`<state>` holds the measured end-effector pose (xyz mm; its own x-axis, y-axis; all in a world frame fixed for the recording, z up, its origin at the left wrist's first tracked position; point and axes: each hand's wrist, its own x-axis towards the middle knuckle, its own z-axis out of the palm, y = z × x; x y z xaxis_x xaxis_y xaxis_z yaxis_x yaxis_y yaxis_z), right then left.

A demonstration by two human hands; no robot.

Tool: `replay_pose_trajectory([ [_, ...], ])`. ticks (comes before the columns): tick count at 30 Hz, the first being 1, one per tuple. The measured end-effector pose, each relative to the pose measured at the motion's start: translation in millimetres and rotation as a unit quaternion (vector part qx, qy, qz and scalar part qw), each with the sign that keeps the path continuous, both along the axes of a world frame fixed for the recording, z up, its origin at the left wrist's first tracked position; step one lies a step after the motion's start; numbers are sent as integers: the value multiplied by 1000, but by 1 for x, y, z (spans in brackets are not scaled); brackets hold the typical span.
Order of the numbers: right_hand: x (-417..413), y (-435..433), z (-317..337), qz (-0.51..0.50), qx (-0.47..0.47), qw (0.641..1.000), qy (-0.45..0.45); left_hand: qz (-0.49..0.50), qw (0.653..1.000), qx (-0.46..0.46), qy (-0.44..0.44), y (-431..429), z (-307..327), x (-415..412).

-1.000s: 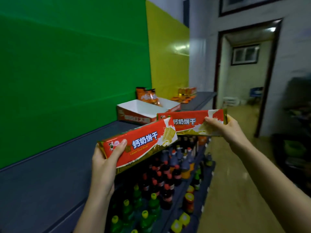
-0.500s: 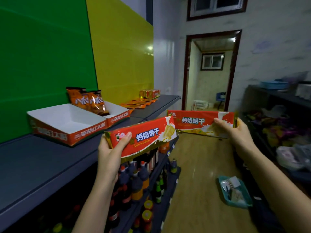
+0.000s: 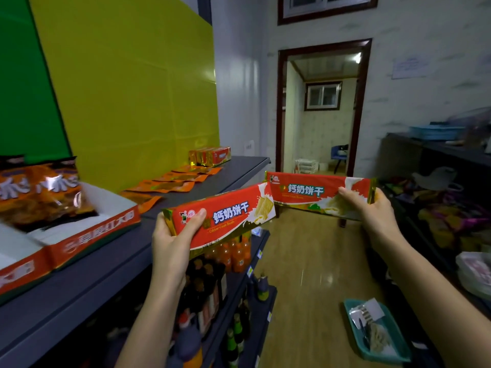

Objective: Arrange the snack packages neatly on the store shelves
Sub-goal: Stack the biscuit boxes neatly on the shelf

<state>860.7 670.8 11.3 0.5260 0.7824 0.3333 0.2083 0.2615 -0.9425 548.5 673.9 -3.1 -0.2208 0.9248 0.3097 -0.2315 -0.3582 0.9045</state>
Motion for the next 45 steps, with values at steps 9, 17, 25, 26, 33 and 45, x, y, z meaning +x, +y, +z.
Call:
replay_pose_trajectory([
  [9,79,159,11,-11,11,1000,0,-7,1000,4,8,159,12,79],
  [17,170,298,11,19,35,999,14,33,999,-5,22,287,0,160],
  [25,243,444,34,80,51,995,21,120,993,-14,14,395,6,232],
  [26,249,462,35,89,59,994,33,132,991,-15,14,407,7,237],
  [33,269,581,31,143,82,983,79,192,981,-13,23,490,16,251],
  [45,223,764,24,322,105,937,86,262,959,-9,110,649,19,238],
])
